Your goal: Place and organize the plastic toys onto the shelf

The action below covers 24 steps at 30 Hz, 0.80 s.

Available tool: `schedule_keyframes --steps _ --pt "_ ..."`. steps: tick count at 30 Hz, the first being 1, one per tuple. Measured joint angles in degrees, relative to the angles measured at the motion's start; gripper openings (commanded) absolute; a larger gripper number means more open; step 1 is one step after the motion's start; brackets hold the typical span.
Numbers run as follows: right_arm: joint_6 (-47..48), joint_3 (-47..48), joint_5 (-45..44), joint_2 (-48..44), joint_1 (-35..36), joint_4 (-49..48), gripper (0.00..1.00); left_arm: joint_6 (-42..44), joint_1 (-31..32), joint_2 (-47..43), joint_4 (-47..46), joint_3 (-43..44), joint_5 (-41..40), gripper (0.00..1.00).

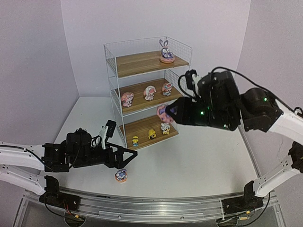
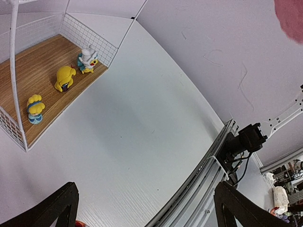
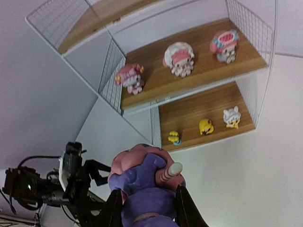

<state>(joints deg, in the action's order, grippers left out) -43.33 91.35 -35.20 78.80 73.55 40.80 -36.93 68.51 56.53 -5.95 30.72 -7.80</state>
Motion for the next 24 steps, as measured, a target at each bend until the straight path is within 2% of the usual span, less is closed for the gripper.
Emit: schedule_keyframes --steps 5,12,24 --pt "6.51 14.45 -1.07 6.31 -6.73 3.91 0.0 0.0 0.0 -0.85 0.45 0.0 -1.24 1.0" --pt "14.6 31.8 -3.03 17.66 -9.2 6.03 0.0 0.0 0.0 -1.59 0.54 0.0 -2.48 1.0" --pt "19.67 49.4 -5.29 30.22 -13.53 7.18 0.0 -0.16 0.0 -1.1 0.54 0.0 -2.91 1.0"
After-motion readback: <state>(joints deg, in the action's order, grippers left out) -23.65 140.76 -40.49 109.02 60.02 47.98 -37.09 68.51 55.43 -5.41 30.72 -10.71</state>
